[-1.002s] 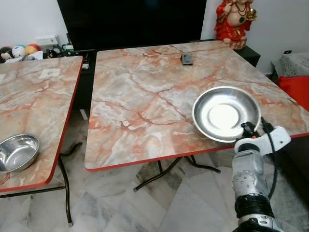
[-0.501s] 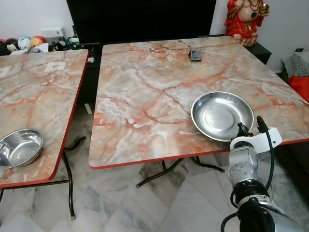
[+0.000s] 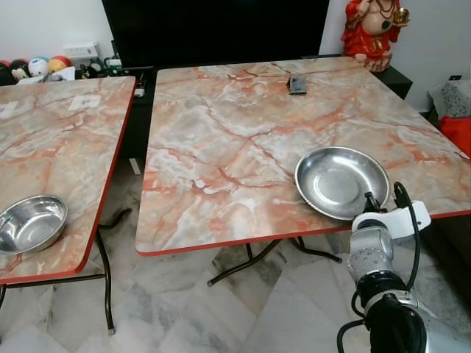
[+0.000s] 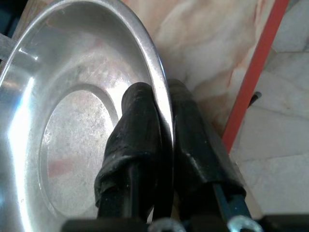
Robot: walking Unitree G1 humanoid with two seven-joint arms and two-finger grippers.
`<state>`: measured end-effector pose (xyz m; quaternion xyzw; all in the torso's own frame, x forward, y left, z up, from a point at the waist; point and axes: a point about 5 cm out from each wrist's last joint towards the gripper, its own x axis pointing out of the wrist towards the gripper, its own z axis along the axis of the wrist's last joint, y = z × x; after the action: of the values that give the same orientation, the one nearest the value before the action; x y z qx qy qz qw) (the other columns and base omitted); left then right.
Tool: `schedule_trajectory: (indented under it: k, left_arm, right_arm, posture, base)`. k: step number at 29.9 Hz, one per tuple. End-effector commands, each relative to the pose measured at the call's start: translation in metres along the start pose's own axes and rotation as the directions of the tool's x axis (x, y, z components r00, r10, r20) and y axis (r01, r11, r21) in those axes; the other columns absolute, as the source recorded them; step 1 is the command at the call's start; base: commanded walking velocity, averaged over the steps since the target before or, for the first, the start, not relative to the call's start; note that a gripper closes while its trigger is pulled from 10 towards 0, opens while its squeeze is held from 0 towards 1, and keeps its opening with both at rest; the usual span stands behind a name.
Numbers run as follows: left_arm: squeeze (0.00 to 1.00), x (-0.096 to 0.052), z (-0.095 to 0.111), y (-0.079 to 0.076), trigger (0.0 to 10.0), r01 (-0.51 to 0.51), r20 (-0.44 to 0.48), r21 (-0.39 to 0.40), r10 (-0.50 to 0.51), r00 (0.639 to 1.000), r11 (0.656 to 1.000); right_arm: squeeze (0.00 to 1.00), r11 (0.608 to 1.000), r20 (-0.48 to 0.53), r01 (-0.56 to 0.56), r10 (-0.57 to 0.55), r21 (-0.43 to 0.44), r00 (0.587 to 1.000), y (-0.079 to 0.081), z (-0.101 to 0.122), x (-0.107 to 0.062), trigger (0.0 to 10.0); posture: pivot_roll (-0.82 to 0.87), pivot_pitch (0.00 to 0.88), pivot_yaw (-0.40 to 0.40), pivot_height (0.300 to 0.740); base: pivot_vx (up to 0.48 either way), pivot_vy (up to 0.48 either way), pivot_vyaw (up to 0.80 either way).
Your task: Setting the table
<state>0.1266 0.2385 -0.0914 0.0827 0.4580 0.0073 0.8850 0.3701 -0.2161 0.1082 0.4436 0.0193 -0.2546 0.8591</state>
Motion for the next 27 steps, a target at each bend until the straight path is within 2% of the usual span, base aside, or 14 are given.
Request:
schedule_trajectory:
  k: [1, 2, 3, 8, 9, 10, 12, 13, 22, 23, 24, 25, 26, 27]
  left_arm:
    - [0.0, -0.003, -0.008, 0.003, 10.0, -0.007, -0.029, 0.009, 0.008, 1.0, 1.0]
    - [0.0, -0.003, -0.008, 0.004, 10.0, -0.008, -0.029, 0.009, 0.009, 1.0, 1.0]
    - [0.0, -0.003, -0.007, 0.004, 10.0, -0.008, -0.029, 0.009, 0.009, 1.0, 1.0]
    - [0.0, -0.003, -0.008, 0.006, 10.0, -0.009, -0.033, 0.011, 0.009, 0.999, 1.0]
    - [0.0, -0.003, -0.009, 0.006, 10.0, -0.009, -0.035, 0.012, 0.01, 0.999, 1.0]
    - [0.0, -0.003, -0.009, 0.006, 10.0, -0.009, -0.037, 0.012, 0.01, 0.999, 1.0]
    - [0.0, -0.004, -0.011, 0.007, 10.0, -0.01, -0.04, 0.012, 0.01, 0.999, 1.0]
    - [0.0, -0.004, -0.011, 0.007, 10.0, -0.01, -0.041, 0.012, 0.01, 0.999, 1.0]
    - [0.0, -0.006, -0.015, 0.007, 10.0, -0.008, -0.047, 0.013, 0.009, 0.999, 1.0]
    - [0.0, -0.005, -0.014, 0.008, 10.0, -0.009, -0.045, 0.013, 0.009, 0.999, 1.0]
    - [0.0, -0.005, -0.012, 0.009, 10.0, -0.009, -0.043, 0.013, 0.009, 0.999, 1.0]
    - [0.0, -0.005, -0.012, 0.009, 10.0, -0.009, -0.043, 0.013, 0.009, 0.999, 1.0]
    - [0.0, -0.005, -0.011, 0.01, 10.0, -0.009, -0.041, 0.014, 0.01, 0.999, 1.0]
    - [0.0, -0.005, -0.01, 0.011, 10.0, -0.008, -0.041, 0.016, 0.008, 0.999, 1.0]
  right_arm:
    - [0.02, 1.0, 0.017, -0.011, 0.011, 0.011, 1.0, 0.004, 0.005, 0.002, 10.0]
    - [0.83, 1.0, 0.021, -0.003, 0.003, 0.013, 1.0, 0.003, 0.006, 0.002, 10.0]
    - [1.0, 1.0, 0.023, 0.0, 0.0, 0.014, 1.0, 0.003, 0.006, 0.002, 10.0]
    - [0.93, 1.0, 0.029, 0.006, -0.007, 0.013, 1.0, 0.002, 0.006, 0.002, 10.0]
    - [0.49, 1.0, 0.029, 0.01, -0.01, 0.011, 1.0, 0.002, 0.006, 0.002, 10.0]
    - [0.29, 1.0, 0.03, 0.012, -0.013, 0.008, 0.999, 0.002, 0.006, 0.002, 10.0]
    - [0.15, 1.0, 0.032, 0.017, -0.018, 0.002, 0.999, 0.002, 0.006, 0.002, 10.0]
    - [0.0, 1.0, 0.033, 0.019, -0.019, 0.004, 0.999, 0.002, 0.006, 0.002, 10.0]
    - [0.0, 1.0, 0.042, -0.013, 0.013, -0.007, 0.999, 0.006, 0.006, 0.002, 10.0]
    - [0.6, 1.0, 0.042, -0.014, 0.014, -0.013, 0.999, 0.006, 0.006, 0.002, 10.0]
    - [0.84, 1.0, 0.042, -0.013, 0.014, -0.019, 0.999, 0.007, 0.006, 0.002, 10.0]
    - [0.84, 1.0, 0.042, -0.013, 0.014, -0.019, 0.999, 0.007, 0.006, 0.002, 10.0]
    - [1.0, 1.0, 0.043, -0.017, 0.018, -0.023, 0.999, 0.008, 0.006, 0.001, 10.0]
    - [0.92, 0.999, 0.044, -0.025, 0.026, -0.034, 0.999, 0.01, 0.006, 0.001, 10.0]
  posture:
    - [0.01, 0.1, 0.021, 0.74]
    - [0.01, 0.102, 0.023, 0.74]
    - [0.01, 0.102, 0.023, 0.74]
    - [0.01, 0.104, 0.024, 0.74]
    - [0.01, 0.104, 0.024, 0.74]
    - [0.01, 0.104, 0.025, 0.74]
    - [0.01, 0.104, 0.025, 0.74]
    - [0.01, 0.104, 0.025, 0.74]
    - [0.01, 0.103, 0.025, 0.74]
    - [0.01, 0.101, 0.023, 0.74]
    - [0.01, 0.101, 0.023, 0.74]
    - [0.01, 0.101, 0.023, 0.74]
    - [0.01, 0.1, 0.023, 0.74]
    - [0.01, 0.1, 0.023, 0.74]
  base:
    - [0.0, 0.0, 0.0]
    - [0.0, 0.0, 0.0]
    - [0.0, 0.0, 0.0]
    - [0.0, 0.0, 0.0]
    - [0.0, 0.0, 0.0]
    - [0.0, 0.0, 0.0]
    - [0.0, 0.0, 0.0]
    - [0.0, 0.0, 0.0]
    - [0.0, 0.0, 0.0]
    - [0.0, 0.0, 0.0]
    - [0.0, 0.0, 0.0]
    - [0.0, 0.0, 0.0]
    - [0.0, 0.0, 0.0]
    - [0.0, 0.0, 0.0]
